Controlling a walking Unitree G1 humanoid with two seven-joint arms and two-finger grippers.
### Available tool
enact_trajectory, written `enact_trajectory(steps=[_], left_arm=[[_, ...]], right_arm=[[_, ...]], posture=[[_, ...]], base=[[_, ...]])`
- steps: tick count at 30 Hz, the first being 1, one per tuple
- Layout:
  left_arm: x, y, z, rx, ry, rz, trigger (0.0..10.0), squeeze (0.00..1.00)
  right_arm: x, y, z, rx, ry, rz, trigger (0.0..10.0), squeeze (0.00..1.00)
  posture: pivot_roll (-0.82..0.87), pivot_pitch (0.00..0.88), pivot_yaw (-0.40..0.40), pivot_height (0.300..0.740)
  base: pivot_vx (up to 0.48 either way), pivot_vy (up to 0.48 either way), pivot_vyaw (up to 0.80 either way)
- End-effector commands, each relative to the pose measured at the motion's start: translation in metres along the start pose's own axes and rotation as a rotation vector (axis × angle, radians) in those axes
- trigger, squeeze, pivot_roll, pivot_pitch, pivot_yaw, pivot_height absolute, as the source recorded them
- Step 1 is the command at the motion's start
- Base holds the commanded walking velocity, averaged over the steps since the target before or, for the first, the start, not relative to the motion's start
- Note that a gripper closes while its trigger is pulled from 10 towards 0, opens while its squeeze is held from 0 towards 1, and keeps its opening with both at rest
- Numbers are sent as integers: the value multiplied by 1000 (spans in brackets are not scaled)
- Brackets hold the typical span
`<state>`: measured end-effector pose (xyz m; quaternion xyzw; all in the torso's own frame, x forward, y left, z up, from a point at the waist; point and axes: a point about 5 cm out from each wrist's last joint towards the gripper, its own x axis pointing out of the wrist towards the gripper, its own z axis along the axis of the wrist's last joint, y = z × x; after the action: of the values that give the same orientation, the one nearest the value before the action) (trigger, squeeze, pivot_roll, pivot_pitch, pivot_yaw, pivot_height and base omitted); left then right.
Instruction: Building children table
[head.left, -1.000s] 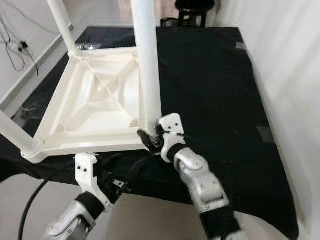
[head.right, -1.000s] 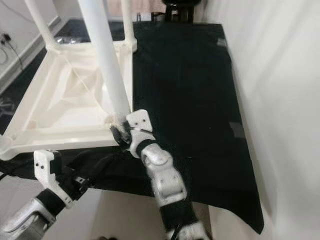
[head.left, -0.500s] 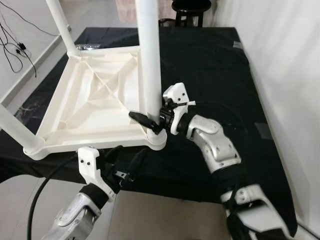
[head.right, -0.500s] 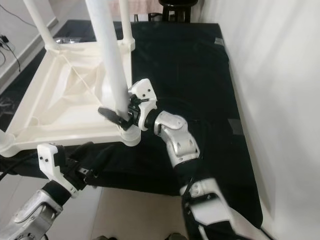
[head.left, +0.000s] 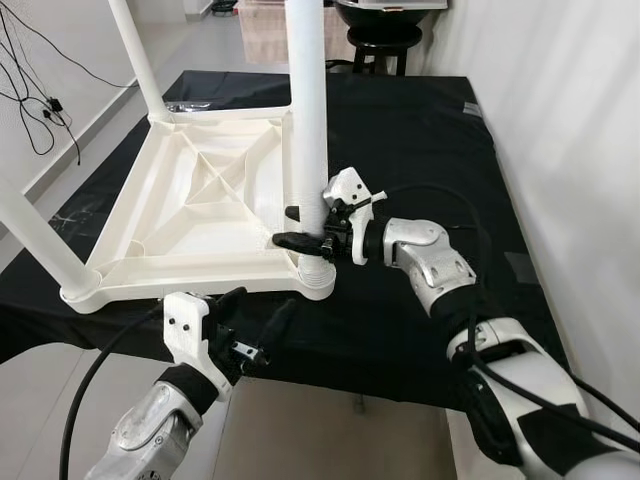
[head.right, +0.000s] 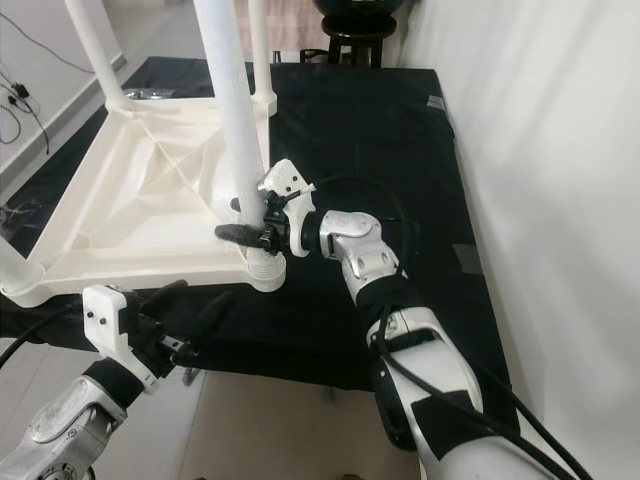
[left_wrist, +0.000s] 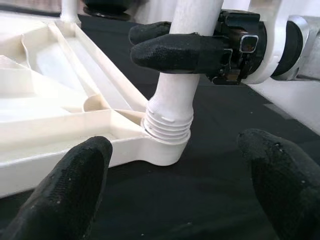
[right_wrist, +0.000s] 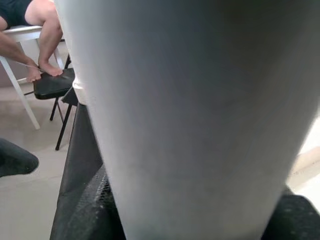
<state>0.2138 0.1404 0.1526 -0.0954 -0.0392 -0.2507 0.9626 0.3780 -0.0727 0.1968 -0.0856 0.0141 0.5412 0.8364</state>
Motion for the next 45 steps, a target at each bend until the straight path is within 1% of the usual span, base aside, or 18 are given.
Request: enact_trajectory(steps=[1,5,9,10,11,12,14,21,22,25,26,33,34,36,39,43,44,45], left_arm=[[-3,-3,1,73,-10,1,10000,0],[-5,-5,6,155,-39,18,10000,0],[-7,-8,4,133,-26,21,10000,0],[-10,-8,3,109,-34,62,10000,0],[-10,-8,3,109,-34,62,10000,0],[-12,-12,0,101,-28,68,10000,0],[-13,-16,-4,93,-20,68,10000,0],[0,-9,-15,66,-24,53,10000,0],[2,-7,-15,48,-29,45,10000,0],[7,-1,-16,22,-39,57,10000,0],[10,3,-17,19,-42,75,10000,0],[14,5,-18,29,-38,86,10000,0],[15,6,-19,33,-38,88,10000,0],[15,6,-19,33,-38,88,10000,0],[19,7,-22,39,-37,89,10000,0],[20,9,-23,39,-34,94,10000,0],[20,10,-24,40,-31,98,10000,0],[20,10,-24,40,-31,98,10000,0]], right_arm=[[-3,-2,-13,50,40,-25,0,0],[-16,-8,-35,135,92,-173,0,0],[-20,-9,-49,155,134,-290,0,0],[-18,12,-68,204,164,-451,0,0],[-18,12,-68,204,164,-451,0,0],[-16,45,-81,215,173,-543,0,0],[-22,80,-85,236,162,-666,0,0],[0,58,-72,173,114,-588,0,0],[3,54,-71,176,123,-595,10000,0],[11,48,-63,190,99,-550,10000,102],[14,47,-49,197,48,-469,10000,1000],[14,52,-19,151,-55,-177,10000,1000],[14,52,-14,95,-65,-55,10000,0],[14,52,-14,95,-65,-55,10000,0],[14,46,-10,8,-37,192,10000,0],[15,37,-10,14,-22,207,10000,0],[14,32,-12,35,-15,196,0,0],[14,32,-12,35,-15,196,0,0]], posture=[[40,42,-1,740],[44,40,-9,740],[36,48,-11,740],[-16,52,-2,740],[-16,52,-2,740],[-20,67,9,740],[-24,67,14,740],[-25,29,12,740],[-25,29,12,740],[-13,19,10,740],[-3,11,4,740],[5,2,-3,740],[9,0,-8,740],[9,0,-8,740],[25,0,-18,740],[29,0,-21,740],[29,0,-21,740],[29,0,-21,740]], base=[[0,0,0],[0,0,0],[0,0,0],[0,0,0],[0,0,0],[0,0,0],[0,0,0],[0,0,0],[0,0,0],[0,0,0],[0,0,0],[0,0,0],[0,0,0],[0,0,0],[0,0,0],[0,0,0],[0,0,0],[0,0,0]])
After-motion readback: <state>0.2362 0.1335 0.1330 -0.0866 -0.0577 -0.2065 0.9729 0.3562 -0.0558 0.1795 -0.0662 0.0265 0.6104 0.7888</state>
